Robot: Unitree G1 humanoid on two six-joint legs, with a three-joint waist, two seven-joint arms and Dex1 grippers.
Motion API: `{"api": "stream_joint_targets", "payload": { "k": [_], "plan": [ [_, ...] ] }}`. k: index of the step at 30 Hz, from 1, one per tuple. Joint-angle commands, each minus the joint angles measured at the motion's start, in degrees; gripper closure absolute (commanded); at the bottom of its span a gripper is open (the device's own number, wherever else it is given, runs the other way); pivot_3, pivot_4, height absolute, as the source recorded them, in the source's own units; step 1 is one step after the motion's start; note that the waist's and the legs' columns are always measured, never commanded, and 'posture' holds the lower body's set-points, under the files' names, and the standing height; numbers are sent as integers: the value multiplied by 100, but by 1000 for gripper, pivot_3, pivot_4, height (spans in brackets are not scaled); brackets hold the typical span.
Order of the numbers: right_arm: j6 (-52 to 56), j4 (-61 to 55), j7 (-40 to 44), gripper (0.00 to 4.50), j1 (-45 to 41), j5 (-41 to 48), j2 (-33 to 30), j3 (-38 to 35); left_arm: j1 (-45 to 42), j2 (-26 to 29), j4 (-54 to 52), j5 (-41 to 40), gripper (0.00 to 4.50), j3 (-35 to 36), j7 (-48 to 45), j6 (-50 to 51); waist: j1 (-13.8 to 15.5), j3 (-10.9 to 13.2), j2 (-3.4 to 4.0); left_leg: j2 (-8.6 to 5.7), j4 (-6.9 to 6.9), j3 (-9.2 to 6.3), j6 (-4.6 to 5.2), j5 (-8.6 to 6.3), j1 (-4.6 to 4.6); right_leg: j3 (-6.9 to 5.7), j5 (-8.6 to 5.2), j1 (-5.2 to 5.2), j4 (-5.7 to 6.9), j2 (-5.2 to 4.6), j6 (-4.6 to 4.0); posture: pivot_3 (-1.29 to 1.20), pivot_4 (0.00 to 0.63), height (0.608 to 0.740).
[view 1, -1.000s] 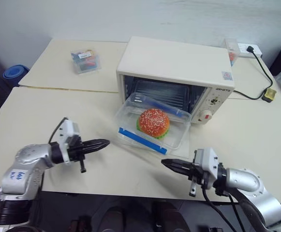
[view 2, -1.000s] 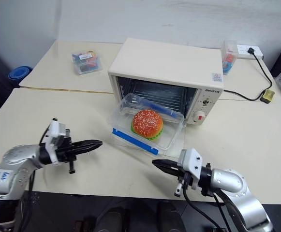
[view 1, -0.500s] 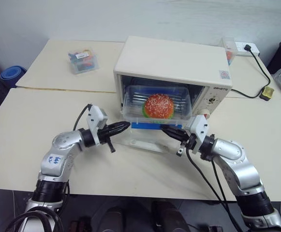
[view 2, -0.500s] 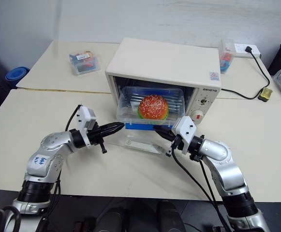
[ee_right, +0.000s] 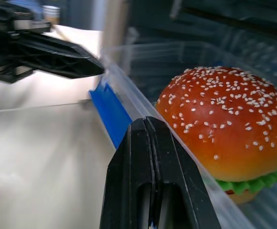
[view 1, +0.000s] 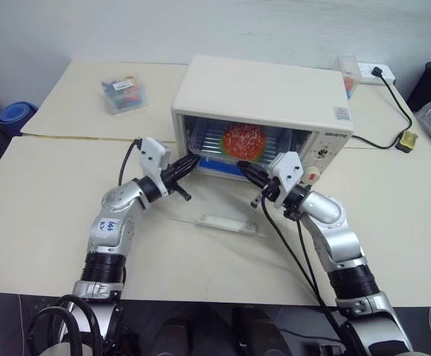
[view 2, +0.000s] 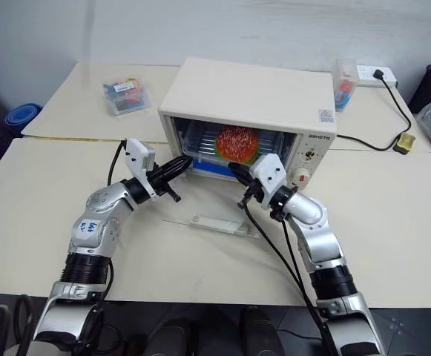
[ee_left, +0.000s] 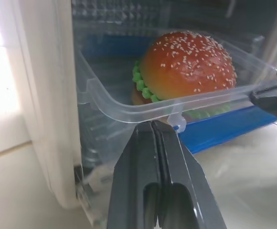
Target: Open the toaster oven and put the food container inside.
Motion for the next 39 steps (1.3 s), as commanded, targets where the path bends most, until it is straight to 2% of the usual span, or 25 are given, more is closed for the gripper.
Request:
{"api": "stream_joint_targets", "payload": {
  "k": [1, 8, 12, 15, 19, 23, 27, 28, 32, 39],
  "plan": [
    [-291, 111, -179, 4500, -182, -148, 77, -69, -135, -58, 2, 23, 4480, 61, 34, -204, -22, 0, 0, 0, -1, 0, -1, 0, -1, 0, 0, -1, 5, 0, 0, 0, 150, 740],
    [-317, 82, 176, 4500, -303, 101, -79, -126, 17, 101, -238, -104, 4480, 210, 21, -43, -36, 0, 0, 1, -1, 0, -3, 3, -3, 1, 0, -1, 13, 0, 0, 0, 150, 740],
    [264, -1052, 756, 4500, 173, 858, -569, -392, 805, 1059, -1317, -723, 4480, 471, -1028, 489, -70, 0, 1, 9, -14, 1, -5, 2, -12, 4, 0, -12, 14, 4, 0, 0, 150, 740],
    [894, -1853, 1156, 4500, 628, 1615, -1095, -756, 1436, 1898, -1971, -1672, 3909, 920, -2111, 1036, -40, 1, 2, 15, -13, -7, -8, 2, -47, -3, -1, -39, 8, 3, -1, 0, 150, 740],
    [1162, -2143, 1739, 4500, 1331, 2102, -1813, -1295, 1964, 2806, -1992, -1602, 2670, 1241, -3056, 666, 6, 1, 3, 6, -2, -13, 7, -2, -74, -8, -1, -56, -14, -11, -2, 0, 150, 740],
    [660, -1480, 2353, 4500, 2024, 1809, -2445, -1712, 2370, 3249, -1845, -1635, 1410, 1600, -4106, -160, 6, 2, 4, -6, -10, -16, 39, -11, -57, -13, -1, -34, -25, -23, -3, 0, 150, 740],
    [-6, -380, 2745, 4500, 2277, 1221, -2632, -1425, 2516, 3540, -1670, -1761, 173, 1641, -4502, 69, -30, 5, 8, -4, -13, -16, 45, -13, -42, -15, -1, -18, -31, -22, -4, 0, 150, 740],
    [-171, -196, 2808, 4500, 2270, 1098, -2601, -1338, 2494, 3552, -1659, -1780, 23, 1621, -4517, 125, -43, 7, 12, -3, -17, -15, 45, -13, -32, -14, -1, -12, -32, -20, -4, 0, 150, 740],
    [-337, 86, 2967, 4500, 2219, 1062, -2339, -1091, 2176, 3433, -1644, -1895, 23, 1604, -4286, 348, -47, 14, 23, 0, -26, -4, 48, -15, -3, -5, -1, 5, -28, -12, -4, 0, 150, 740],
    [-246, -302, 2871, 4500, 2152, 1379, -1706, -913, 1880, 3155, -1889, -2467, 23, 1874, -3609, 998, -45, 14, 23, 3, -23, -6, 45, -16, -1, -5, 0, 8, -27, -11, -2, 0, 150, 740]
  ]
}}
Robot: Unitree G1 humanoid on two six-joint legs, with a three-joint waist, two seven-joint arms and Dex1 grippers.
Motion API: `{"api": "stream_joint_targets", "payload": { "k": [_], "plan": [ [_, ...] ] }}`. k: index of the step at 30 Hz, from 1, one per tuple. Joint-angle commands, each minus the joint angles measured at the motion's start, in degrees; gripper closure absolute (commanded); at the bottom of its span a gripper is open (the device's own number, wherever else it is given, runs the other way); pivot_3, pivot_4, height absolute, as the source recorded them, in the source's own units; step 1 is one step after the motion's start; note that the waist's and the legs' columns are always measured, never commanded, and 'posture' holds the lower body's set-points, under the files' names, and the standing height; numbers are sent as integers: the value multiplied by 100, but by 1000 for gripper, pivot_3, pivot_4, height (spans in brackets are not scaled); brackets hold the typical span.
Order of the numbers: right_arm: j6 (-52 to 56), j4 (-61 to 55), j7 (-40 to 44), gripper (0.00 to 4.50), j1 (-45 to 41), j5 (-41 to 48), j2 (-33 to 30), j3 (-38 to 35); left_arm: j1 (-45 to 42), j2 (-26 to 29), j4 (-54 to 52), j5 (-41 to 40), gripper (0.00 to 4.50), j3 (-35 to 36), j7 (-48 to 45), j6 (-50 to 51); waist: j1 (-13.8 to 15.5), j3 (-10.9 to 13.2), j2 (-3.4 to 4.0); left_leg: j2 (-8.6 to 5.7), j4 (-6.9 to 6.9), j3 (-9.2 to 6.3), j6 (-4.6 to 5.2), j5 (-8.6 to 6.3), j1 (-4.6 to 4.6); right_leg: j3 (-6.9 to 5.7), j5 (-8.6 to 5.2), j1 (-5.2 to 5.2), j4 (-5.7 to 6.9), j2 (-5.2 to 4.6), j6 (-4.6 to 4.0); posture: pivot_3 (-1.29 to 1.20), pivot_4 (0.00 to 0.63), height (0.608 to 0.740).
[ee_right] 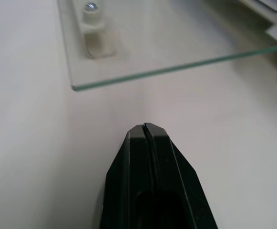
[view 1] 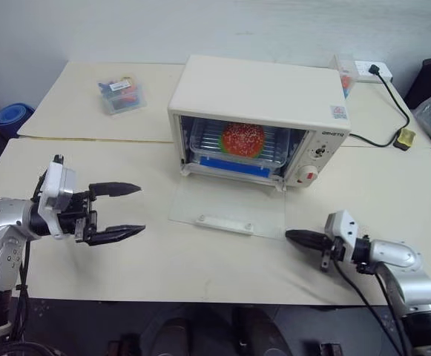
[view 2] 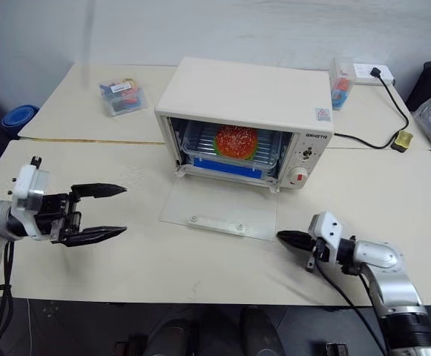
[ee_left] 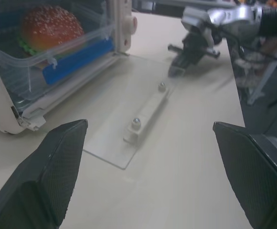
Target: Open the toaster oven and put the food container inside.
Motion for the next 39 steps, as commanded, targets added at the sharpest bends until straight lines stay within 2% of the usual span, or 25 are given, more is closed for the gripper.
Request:
{"api": "stream_joint_targets", "payload": {
  "k": [1, 6, 12, 15, 17, 21, 25, 27, 30, 33, 39],
  "plan": [
    [35, -522, -185, 4500, -122, 446, 323, -135, -139, -53, -264, -450, 23, 402, 398, 284, -6, 0, 0, 1, 0, 0, -1, 0, 0, 0, 0, 0, 0, 0, 0, 0, 150, 740],
    [534, -1030, -846, 4500, -397, 1168, 838, -534, -198, -247, -338, -631, 23, 753, 1082, 478, -1, 0, 0, 2, 0, -3, -6, 1, 2, 0, 0, -1, 3, 1, 0, 0, 150, 740],
    [1123, -1442, -1452, 4500, -961, 1912, 1108, -905, -64, -527, -375, -501, 23, 974, 1740, 351, 12, 0, 0, 2, 0, -6, -8, 1, 1, -3, 0, 0, -1, -1, 0, 0, 150, 740],
    [1384, -1380, -1681, 4500, -1389, 2188, 1119, -1084, 230, -554, -297, 133, 23, 841, 1880, -161, 0, 0, 0, 2, 0, -7, -10, 0, 0, -5, 0, -1, -3, 0, 0, 0, 150, 740],
    [1393, -1303, -1413, 4500, -1473, 2145, 892, -1102, 612, -462, -203, 594, 23, 696, 1752, -511, -13, -1, 3, 1, -1, -1, -10, 0, 0, 0, 0, -2, -3, 0, 0, 0, 150, 740],
    [1194, -1390, -746, 3683, -1073, 1862, 435, -988, 1243, -389, -198, 918, 0, 743, 1544, -918, 26, -2, 1, 5, -13, -1, -3, -4, -2, -2, -1, -1, -23, 0, -1, 0, 150, 740],
    [546, -1439, 254, 2079, -168, 1452, -98, -1007, 1962, -424, -247, 1193, 0, 1001, 1534, -1279, 17, -2, 1, 2, -12, -2, 6, -8, -10, -4, -1, 1, -29, -9, -1, 0, 150, 740],
    [122, -1345, 673, 1798, 299, 1244, -245, -1088, 2260, -489, -178, 1398, 0, 1052, 1571, -1496, 10, -2, 2, -1, -9, -2, 8, -7, -1, -3, 1, 6, -21, -12, 1, 0, 150, 740],
    [-230, -1142, 674, 1072, 476, 1136, -231, -1176, 2331, -537, -103, 1454, 0, 1037, 1646, -1628, 10, -3, 1, 2, -57, 1, 7, -7, 23, -3, -3, 19, -51, -9, -5, 0, 150, 740],
    [-456, -967, 689, 144, 557, 1072, -224, -1196, 2324, -597, -49, 1495, 0, 999, 1728, -1746, 3, -3, 1, 2, -40, 8, 5, -4, 28, 4, -2, 22, -29, -8, -3, 0, 150, 740],
    [-588, -914, 124, 65, 561, 1021, -11, -1303, 2355, -758, -63, 1468, 0, 924, 1858, -1866, 11, -3, 1, 2, -42, 5, 3, -2, 32, 4, -2, 22, -23, -9, -4, 0, 150, 740]
  ]
}}
